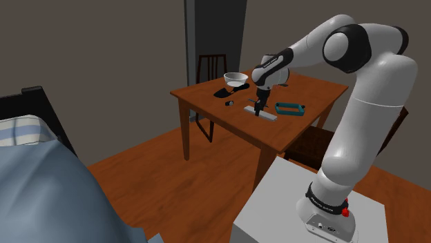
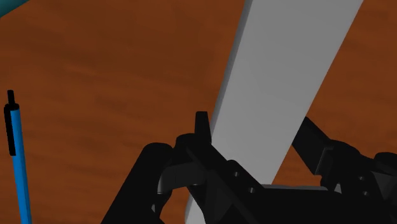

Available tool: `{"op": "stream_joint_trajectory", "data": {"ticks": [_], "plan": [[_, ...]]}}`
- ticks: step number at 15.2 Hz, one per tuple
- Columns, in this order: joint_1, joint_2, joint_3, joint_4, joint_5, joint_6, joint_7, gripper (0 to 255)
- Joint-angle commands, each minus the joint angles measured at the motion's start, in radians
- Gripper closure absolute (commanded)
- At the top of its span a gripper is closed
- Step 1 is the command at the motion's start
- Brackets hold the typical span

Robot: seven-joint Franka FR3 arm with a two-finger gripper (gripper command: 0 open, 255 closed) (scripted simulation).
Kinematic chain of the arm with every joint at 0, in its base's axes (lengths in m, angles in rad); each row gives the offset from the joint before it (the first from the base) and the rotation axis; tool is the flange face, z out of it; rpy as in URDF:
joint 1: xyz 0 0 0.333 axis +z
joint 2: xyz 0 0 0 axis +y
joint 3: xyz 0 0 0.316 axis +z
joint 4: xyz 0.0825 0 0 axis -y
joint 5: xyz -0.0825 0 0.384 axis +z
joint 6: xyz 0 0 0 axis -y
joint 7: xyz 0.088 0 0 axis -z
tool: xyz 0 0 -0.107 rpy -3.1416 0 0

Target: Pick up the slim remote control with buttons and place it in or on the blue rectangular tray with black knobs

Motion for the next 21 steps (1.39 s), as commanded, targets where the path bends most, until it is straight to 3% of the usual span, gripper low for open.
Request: {"op": "stream_joint_trajectory", "data": {"ticks": [1,18,21], "plan": [[0.001,-0.018,-0.001,0.010,-0.011,-0.026,0.007,255],[0.007,-0.117,0.003,0.131,-0.061,-0.236,0.043,255],[-0.028,-0.092,-0.036,0.160,-0.049,-0.242,-0.038,255]]}}
